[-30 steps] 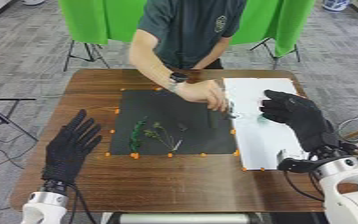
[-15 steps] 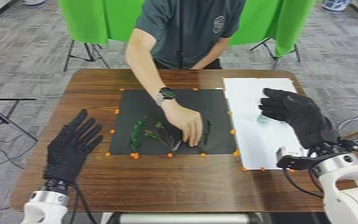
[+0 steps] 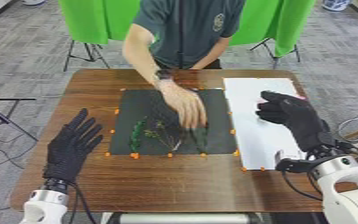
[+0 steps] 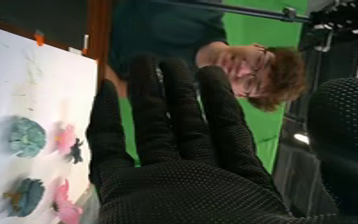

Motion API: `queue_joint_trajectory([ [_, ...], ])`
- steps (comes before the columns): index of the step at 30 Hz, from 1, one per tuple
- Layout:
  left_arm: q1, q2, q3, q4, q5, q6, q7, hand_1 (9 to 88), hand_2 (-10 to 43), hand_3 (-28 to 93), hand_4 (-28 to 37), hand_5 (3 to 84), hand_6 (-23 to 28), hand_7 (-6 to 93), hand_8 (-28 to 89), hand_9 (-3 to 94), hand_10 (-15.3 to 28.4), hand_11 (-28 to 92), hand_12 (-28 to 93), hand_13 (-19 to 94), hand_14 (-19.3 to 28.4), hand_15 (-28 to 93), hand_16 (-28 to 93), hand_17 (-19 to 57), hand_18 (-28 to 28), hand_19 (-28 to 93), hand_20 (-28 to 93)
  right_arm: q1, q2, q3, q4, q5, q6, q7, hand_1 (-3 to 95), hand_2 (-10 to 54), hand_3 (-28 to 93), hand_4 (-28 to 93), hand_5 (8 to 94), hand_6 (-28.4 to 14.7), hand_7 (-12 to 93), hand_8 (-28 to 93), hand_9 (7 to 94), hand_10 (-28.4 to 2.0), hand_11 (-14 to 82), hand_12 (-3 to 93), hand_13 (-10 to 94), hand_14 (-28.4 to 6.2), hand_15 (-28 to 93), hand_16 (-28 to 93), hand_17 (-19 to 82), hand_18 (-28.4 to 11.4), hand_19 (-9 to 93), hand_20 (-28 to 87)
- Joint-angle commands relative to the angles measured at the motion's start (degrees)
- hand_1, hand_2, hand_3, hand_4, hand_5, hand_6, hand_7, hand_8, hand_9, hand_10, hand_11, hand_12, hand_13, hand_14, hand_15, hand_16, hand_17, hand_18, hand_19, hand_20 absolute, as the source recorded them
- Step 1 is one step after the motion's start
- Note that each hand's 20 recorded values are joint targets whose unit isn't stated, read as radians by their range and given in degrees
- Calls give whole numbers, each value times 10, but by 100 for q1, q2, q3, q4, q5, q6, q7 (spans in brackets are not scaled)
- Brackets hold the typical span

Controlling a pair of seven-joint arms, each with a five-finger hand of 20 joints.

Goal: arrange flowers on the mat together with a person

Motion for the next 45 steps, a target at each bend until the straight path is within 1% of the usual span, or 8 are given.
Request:
queue_joint_trajectory([
  [1, -136, 71, 2, 137, 21, -73, -96, 231, -4, 696, -283, 287, 15, 134, -84, 242, 109, 101, 153, 208, 131, 107, 50, -120, 218, 396, 74, -214, 26, 175, -60, -95, -61, -58, 141, 60, 835, -236, 447, -68, 147, -95, 466, -164, 171, 233, 389, -148, 325, 237, 42, -241, 461, 299],
  [9, -21, 63, 34, 137, -3, -160, -100, 230, -5, 697, -283, 289, 17, 132, -82, 244, 111, 102, 153, 210, 131, 109, 50, -120, 218, 395, 74, -205, 95, 42, -40, -155, 50, -171, 150, 54, 842, -234, 462, -66, 158, -98, 493, -167, 189, 228, 419, -149, 360, 211, 59, -239, 473, 305],
  [17, 89, 62, 56, 75, -50, -29, -32, 231, -4, 696, -283, 289, 18, 132, -82, 244, 110, 103, 152, 210, 131, 111, 49, -120, 218, 395, 75, -121, 23, -51, 6, -390, 43, -151, 155, 49, 847, -235, 467, -65, 166, -102, 500, -167, 206, 231, 426, -148, 376, 199, 63, -237, 475, 305],
  [21, 85, 31, 81, 63, -44, 9, -29, 231, -4, 696, -283, 290, 19, 131, -82, 244, 111, 103, 152, 210, 131, 112, 48, -119, 218, 397, 75, 3, 295, -535, 33, -1243, 1448, -188, 251, -21, 845, -243, 487, -47, 213, -125, 538, -150, 242, 222, 494, -126, 440, 180, 139, -221, 560, 328],
  [24, -1, 48, 40, 74, -11, -26, -52, 231, -4, 696, -283, 289, 19, 130, -82, 244, 110, 103, 152, 210, 131, 111, 48, -119, 218, 397, 75, 203, 401, -757, 151, -1817, 1753, -308, 329, -84, 827, -263, 515, -27, 264, -148, 582, -133, 274, 219, 555, -107, 505, 165, 203, -201, 659, 348],
  [32, 144, 14, 5, 40, 56, -130, -46, 240, -16, 694, -277, 288, 18, 131, -82, 244, 110, 103, 151, 210, 131, 109, 48, -119, 218, 398, 74, 769, 1287, -1273, 413, -3790, 1779, 617, 370, -95, 817, -282, 487, -2, 328, -170, 547, -112, 316, 241, 555, -85, 534, 159, 208, -195, 674, 341],
  [36, 98, 63, 19, 43, 71, -113, 57, 242, -19, 690, -273, 288, 18, 131, -82, 244, 110, 102, 151, 210, 129, 108, 48, -119, 217, 396, 74, 1146, 1761, -1413, 751, -4703, 1317, 662, 366, -95, 823, -283, 441, -5, 359, -181, 440, -127, 400, 281, 539, -90, 574, 169, 208, -198, 676, 334],
  [45, 208, 22, 33, -20, 59, -61, 52, 242, -19, 689, -271, 289, 19, 129, -82, 244, 109, 104, 151, 210, 128, 108, 50, -119, 216, 395, 75, 1726, 2342, -2218, 1365, -6770, 1262, 1001, 339, -95, 833, -283, 370, -24, 342, -180, 367, -112, 281, 235, 507, -96, 642, 147, 199, -197, 692, 330],
])
